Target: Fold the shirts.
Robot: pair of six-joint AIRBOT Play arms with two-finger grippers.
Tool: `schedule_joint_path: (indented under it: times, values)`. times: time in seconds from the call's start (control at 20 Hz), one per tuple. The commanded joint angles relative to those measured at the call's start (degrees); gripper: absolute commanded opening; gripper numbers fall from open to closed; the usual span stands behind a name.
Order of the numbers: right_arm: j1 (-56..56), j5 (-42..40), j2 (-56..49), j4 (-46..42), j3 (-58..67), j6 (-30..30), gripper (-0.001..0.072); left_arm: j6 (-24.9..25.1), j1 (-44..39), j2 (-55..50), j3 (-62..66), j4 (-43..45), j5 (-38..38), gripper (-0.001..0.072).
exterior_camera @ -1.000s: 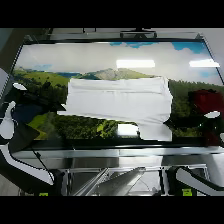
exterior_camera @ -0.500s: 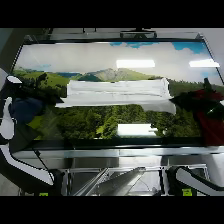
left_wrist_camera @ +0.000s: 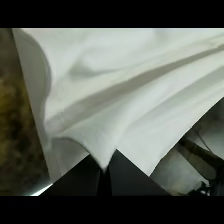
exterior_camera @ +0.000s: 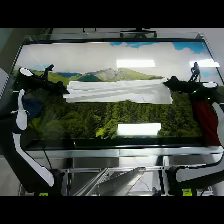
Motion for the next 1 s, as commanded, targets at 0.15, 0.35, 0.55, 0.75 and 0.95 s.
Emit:
schedule_joint_path:
  times: [0.15, 0.35, 0.55, 0.75, 0.95]
  values:
    - [0.9, -1.7, -9.7, -0.3, 3.6, -6.1, 0.0166, -1.3, 0.3, -8.3, 9.4, 0.0, -0.7, 0.0075]
    - [-1.8, 3.0, -8.9, -10.1, 8.8, -2.6, 0.0636, -1.3, 2.5, -7.4, 9.4, -0.2, -0.8, 0.0346]
    - [-5.0, 7.0, -9.1, -19.2, 12.7, 5.6, 0.0647, -1.6, 7.2, -2.8, 9.4, -0.3, 0.2, 0.0346]
    - [-4.3, 9.4, -11.8, -18.6, 12.8, 5.5, 0.0647, -2.8, 10.4, 1.9, 9.4, -0.8, 2.7, 0.0345]
    - [-1.9, 13.3, -16.0, -13.9, 15.3, 5.5, 0.0645, -2.8, 9.6, 5.2, 9.4, -0.8, 4.3, 0.0343]
